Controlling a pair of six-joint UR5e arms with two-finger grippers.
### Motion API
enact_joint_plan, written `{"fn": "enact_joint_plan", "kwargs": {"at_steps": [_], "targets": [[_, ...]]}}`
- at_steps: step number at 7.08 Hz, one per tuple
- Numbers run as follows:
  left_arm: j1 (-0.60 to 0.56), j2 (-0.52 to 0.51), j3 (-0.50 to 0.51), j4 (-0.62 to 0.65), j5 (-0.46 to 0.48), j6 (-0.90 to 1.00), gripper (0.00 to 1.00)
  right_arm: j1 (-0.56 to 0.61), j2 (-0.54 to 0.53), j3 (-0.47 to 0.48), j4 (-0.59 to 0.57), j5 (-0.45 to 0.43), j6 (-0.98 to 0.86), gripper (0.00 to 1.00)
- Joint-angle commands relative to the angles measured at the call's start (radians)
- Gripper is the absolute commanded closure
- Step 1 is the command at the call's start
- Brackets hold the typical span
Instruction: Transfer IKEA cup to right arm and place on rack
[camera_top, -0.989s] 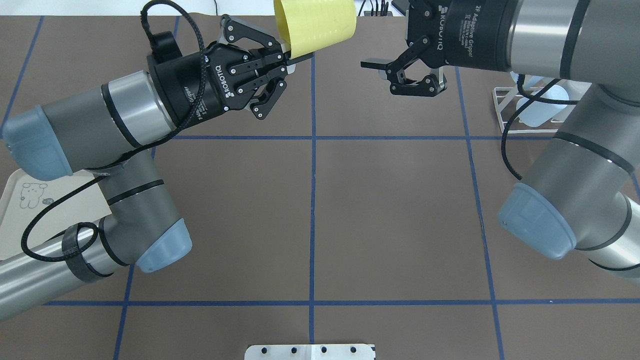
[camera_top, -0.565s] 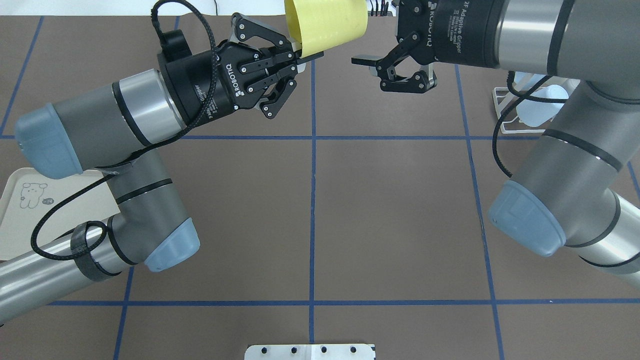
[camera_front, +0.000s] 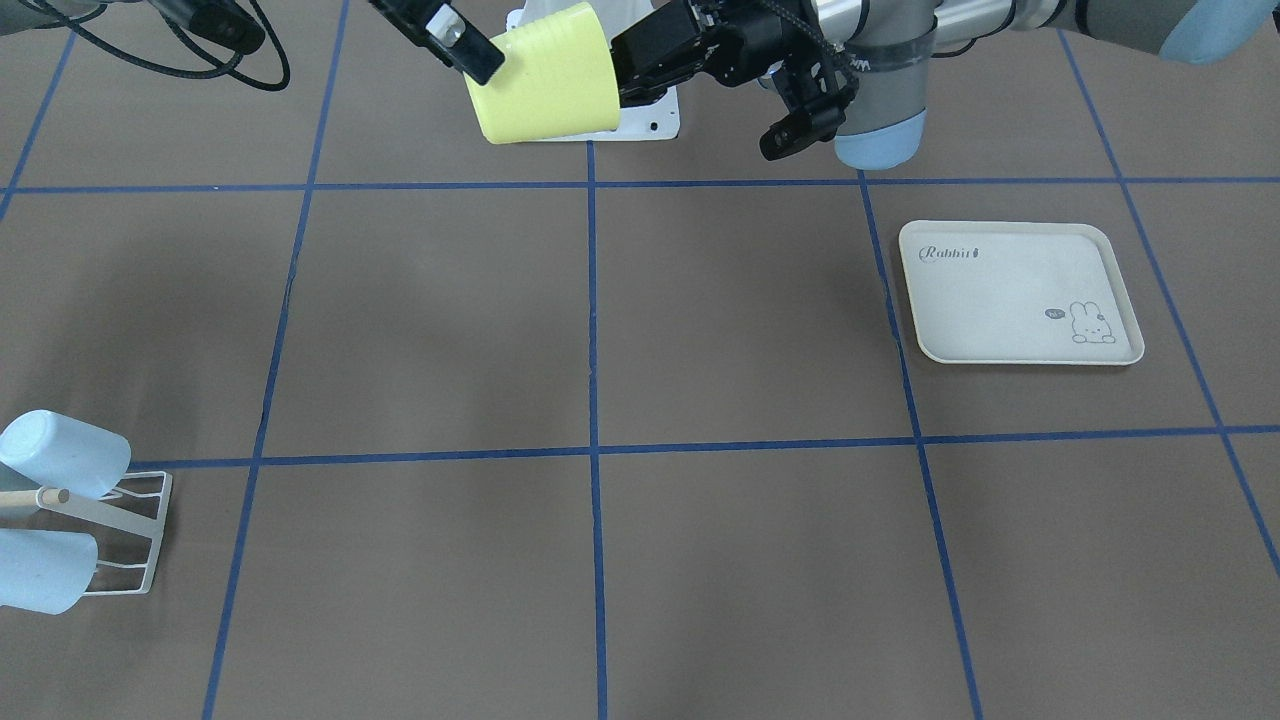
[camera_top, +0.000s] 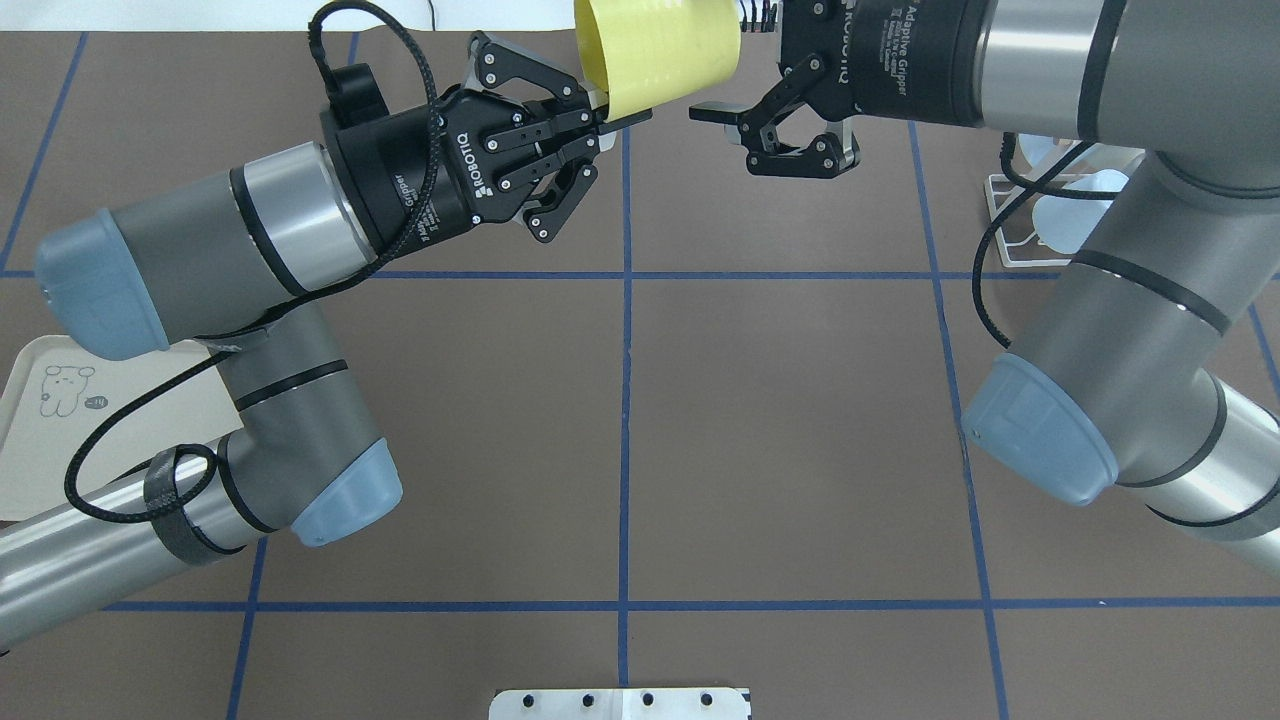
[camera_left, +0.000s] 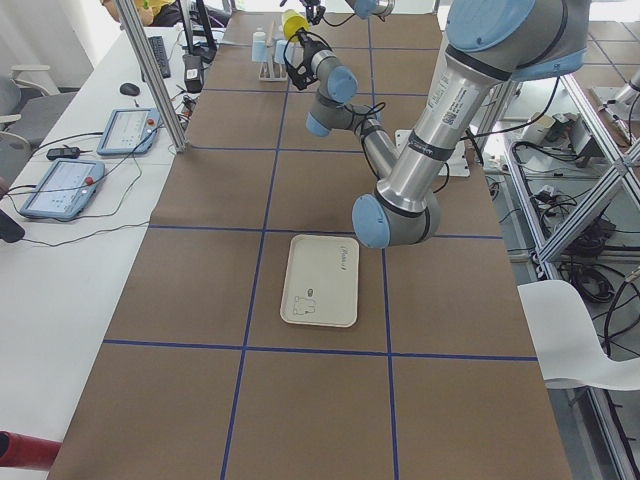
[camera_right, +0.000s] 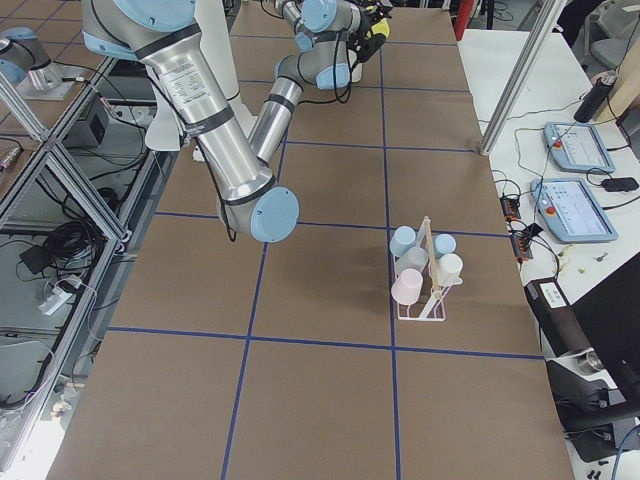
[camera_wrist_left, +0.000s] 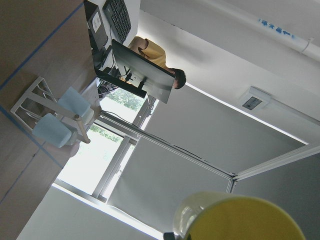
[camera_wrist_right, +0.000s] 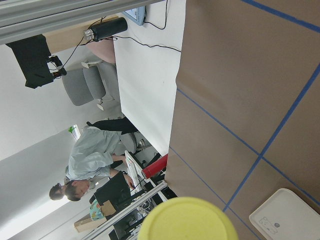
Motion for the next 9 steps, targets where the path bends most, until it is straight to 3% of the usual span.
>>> {"fn": "enact_joint_plan", "kwargs": {"at_steps": [1,4,5,6,7,8,9], "targets": [[0.0,-0.007,-0.001,-0.001,0.001,0.0,1.0,-0.001,0.0,-0.007,0.0,0.0,0.001,0.01],[0.001,-0.011,-0.001,-0.001,-0.001,0.0,1.0,-0.001,0.0,-0.007,0.0,0.0,0.002,0.04],[0.001,-0.013,-0.001,-0.001,-0.001,0.002,1.0,-0.001,0.0,-0.004,0.0,0.0,0.004,0.11],[0.001,-0.011,-0.001,-0.001,-0.002,0.002,1.0,-0.001,0.0,-0.004,0.0,0.0,0.005,0.34],[0.001,-0.013,-0.001,0.0,-0.001,0.004,1.0,0.001,0.002,0.0,0.0,0.0,0.005,0.83],[0.0,-0.013,-0.004,0.004,-0.001,0.005,0.56,0.001,0.002,0.003,0.0,0.0,0.005,1.0],[0.0,-0.011,-0.008,0.005,-0.002,0.005,0.4,0.001,0.002,0.003,0.0,0.0,0.004,1.0]]}}
